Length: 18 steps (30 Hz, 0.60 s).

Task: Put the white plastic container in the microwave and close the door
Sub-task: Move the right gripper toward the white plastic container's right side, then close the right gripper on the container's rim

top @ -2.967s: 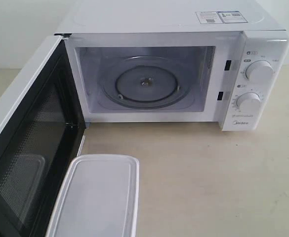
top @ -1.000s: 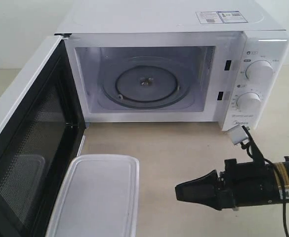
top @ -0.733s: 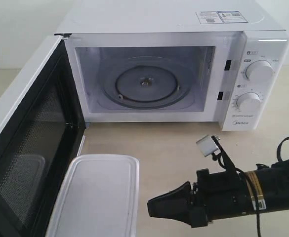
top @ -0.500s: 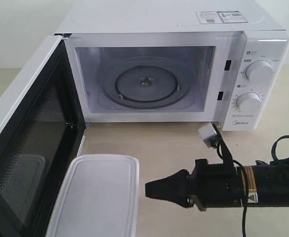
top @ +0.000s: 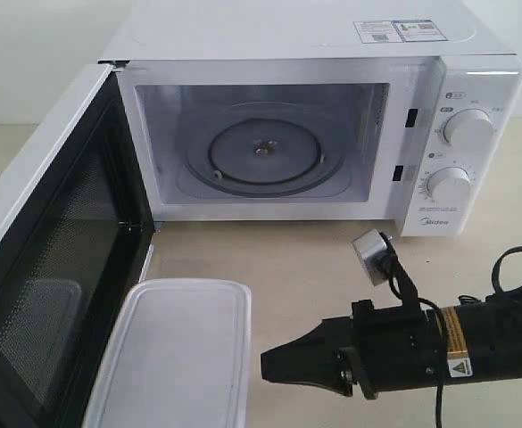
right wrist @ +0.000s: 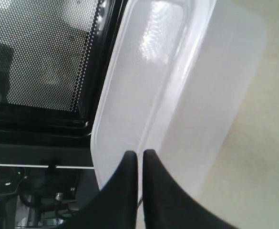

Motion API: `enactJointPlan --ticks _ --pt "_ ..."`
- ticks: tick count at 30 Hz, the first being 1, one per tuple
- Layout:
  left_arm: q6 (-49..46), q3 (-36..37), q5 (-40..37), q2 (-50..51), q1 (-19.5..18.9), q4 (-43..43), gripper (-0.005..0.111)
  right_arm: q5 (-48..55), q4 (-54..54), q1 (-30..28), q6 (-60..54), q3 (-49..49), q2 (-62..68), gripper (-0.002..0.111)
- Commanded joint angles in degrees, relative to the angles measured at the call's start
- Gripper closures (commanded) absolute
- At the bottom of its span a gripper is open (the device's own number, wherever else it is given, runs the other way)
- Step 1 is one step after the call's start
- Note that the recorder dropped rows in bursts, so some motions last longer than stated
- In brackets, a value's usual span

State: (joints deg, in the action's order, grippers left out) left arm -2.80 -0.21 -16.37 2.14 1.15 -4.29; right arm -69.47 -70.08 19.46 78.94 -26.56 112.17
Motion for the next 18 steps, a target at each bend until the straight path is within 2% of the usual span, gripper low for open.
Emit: enactJointPlan --ticks 1,5,8,10,18 --pt "-0.32 0.21 0.10 -0.38 -0.22 -0.15 0.102 0.04 -2.36 0.06 4.54 -0.14 -0.05 0.103" --pt "-0.32 0.21 0.10 -0.38 -0.22 -0.15 0.102 1.52 -1.05 0.61 7.41 -0.14 -0.05 0.084" --pt "-0.32 0.21 0.10 -0.38 -0.22 -0.15 0.102 3.15 -0.44 1.78 9.46 -0.17 -0.05 0.061" --pt "-0.32 0.21 0.10 -0.38 -0.22 -0.15 0.102 4.98 0.74 3.24 10.74 -0.52 -0.05 0.051" --pt "-0.32 0.21 0.10 -0.38 -0.22 -0.15 0.102 11.37 3.59 10.08 16.57 -5.64 -0.05 0.053"
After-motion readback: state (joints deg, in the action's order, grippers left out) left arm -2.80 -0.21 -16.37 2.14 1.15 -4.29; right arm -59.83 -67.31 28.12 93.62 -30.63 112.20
